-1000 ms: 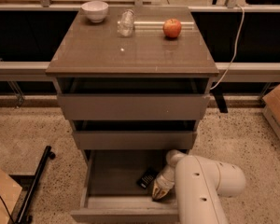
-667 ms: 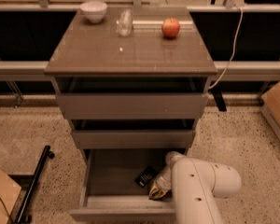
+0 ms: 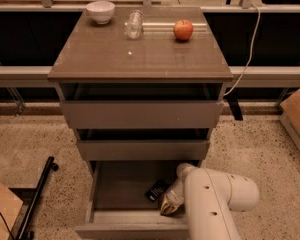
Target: Pick rxbar chocolate from bottom drawer and place on counter
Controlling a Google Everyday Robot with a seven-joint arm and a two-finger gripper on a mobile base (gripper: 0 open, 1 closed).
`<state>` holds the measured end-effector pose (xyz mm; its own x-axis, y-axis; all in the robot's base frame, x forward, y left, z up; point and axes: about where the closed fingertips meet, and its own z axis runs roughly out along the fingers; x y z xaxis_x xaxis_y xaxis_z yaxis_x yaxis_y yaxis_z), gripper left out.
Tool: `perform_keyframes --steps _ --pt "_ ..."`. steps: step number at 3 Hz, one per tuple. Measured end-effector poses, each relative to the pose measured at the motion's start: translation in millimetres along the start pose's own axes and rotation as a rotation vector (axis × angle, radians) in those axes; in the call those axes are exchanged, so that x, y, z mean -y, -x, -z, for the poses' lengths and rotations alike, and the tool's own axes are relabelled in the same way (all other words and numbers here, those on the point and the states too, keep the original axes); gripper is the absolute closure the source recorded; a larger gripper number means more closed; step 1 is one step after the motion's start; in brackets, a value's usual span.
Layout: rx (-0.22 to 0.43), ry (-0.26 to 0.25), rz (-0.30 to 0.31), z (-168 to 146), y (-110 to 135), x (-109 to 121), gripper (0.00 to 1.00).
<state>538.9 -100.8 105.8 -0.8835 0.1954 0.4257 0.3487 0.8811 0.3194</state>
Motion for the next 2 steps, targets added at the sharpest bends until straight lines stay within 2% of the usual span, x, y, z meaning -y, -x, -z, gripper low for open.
perform_keyframes --steps 1,2 --pt "0.047 0.011 0.024 6 -6 -7 0.51" --pt "0.280 0.082 0.187 82 -3 -61 0.22"
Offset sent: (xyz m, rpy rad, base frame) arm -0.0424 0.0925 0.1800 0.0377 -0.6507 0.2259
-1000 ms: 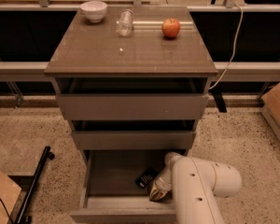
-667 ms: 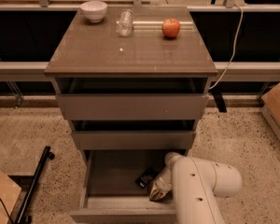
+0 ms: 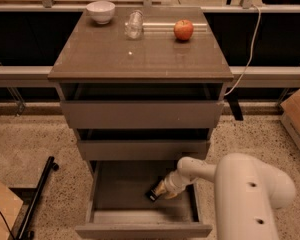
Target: Pick rxbar chocolate from bottom drawer and place on counter
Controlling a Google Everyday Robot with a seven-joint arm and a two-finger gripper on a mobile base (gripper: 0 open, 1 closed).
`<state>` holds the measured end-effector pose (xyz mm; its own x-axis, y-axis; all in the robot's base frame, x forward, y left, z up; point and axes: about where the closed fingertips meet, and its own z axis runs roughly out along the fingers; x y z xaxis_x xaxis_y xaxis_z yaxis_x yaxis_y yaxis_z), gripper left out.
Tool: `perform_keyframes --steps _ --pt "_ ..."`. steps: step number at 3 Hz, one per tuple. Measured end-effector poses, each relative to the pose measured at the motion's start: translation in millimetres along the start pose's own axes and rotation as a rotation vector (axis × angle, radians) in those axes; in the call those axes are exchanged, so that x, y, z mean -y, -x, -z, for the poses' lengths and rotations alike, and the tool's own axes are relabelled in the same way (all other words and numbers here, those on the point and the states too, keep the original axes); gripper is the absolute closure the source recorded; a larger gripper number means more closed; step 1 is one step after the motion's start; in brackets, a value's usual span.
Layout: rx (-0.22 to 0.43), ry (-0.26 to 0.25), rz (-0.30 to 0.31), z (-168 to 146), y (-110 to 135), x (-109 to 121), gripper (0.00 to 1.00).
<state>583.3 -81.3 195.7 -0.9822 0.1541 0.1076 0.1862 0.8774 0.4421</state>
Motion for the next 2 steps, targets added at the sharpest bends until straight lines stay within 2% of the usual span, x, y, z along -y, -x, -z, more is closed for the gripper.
perform_keyframes --steps 1,2 --pt "0.218 0.084 0.239 64.5 -3.1 -73.4 0.00" --pt "0.198 0.065 0.216 55.4 2.4 -69.7 0.00"
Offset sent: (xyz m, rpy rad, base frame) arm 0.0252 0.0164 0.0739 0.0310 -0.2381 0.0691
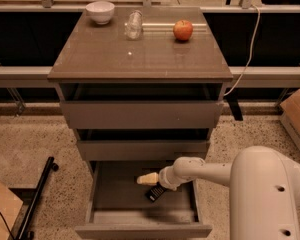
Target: Pick rxbar chocolate from bottom drawer and place on counter
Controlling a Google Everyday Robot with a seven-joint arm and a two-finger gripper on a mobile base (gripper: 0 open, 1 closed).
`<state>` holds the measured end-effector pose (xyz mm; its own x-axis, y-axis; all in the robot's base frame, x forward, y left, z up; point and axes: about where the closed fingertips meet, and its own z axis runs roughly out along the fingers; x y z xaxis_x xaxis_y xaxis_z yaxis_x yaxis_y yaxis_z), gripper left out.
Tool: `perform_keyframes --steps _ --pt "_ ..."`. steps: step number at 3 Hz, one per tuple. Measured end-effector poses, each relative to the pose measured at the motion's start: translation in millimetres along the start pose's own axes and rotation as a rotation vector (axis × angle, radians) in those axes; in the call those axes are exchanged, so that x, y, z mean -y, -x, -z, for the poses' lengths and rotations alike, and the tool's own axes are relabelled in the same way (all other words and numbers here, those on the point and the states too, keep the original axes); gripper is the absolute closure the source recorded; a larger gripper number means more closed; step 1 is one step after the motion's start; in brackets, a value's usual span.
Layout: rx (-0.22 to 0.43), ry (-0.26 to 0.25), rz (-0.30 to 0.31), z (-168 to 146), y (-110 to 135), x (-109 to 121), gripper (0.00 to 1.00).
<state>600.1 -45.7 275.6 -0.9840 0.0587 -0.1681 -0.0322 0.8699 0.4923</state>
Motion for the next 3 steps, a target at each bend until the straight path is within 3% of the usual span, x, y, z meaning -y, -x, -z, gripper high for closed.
perform_keyframes --steps 1,3 --pt "-0.032 -0.020 -0.086 -41 13 6 0.00" --pt "-0.065 -0.067 -0.155 -94 28 20 0.00"
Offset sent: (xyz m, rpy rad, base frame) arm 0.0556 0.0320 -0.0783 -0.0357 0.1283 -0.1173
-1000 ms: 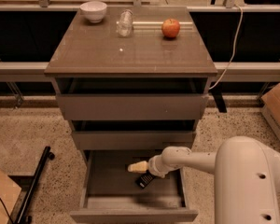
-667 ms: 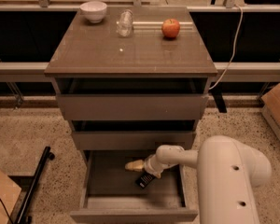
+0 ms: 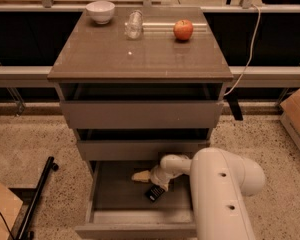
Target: Pick rxbar chocolate from bottom drawer and place on counter
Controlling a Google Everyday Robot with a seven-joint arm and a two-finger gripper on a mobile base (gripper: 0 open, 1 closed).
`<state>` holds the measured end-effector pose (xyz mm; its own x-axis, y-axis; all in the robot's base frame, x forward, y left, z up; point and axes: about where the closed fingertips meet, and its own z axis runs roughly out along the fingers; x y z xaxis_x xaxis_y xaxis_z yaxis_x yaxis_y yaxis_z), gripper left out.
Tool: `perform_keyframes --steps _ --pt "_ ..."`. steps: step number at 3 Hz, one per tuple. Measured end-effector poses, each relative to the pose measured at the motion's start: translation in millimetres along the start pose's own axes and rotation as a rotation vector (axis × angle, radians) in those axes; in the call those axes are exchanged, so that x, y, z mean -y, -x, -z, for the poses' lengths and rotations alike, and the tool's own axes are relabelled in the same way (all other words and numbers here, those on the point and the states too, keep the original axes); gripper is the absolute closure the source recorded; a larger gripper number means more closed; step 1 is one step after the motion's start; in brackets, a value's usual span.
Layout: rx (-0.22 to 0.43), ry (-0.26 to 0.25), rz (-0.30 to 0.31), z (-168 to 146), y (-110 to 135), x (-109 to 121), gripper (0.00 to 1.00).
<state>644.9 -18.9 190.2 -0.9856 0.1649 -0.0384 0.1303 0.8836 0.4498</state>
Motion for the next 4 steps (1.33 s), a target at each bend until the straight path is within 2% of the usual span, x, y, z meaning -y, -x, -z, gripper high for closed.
perform_keyframes --steps 1,2,4 --pt "-0.013 -0.037 -0.050 -28 4 18 0.00" --pt "-0.013 -0.037 -0.050 -28 4 18 0.00" --pt "0.006 -0.077 -0.094 -52 4 24 0.00"
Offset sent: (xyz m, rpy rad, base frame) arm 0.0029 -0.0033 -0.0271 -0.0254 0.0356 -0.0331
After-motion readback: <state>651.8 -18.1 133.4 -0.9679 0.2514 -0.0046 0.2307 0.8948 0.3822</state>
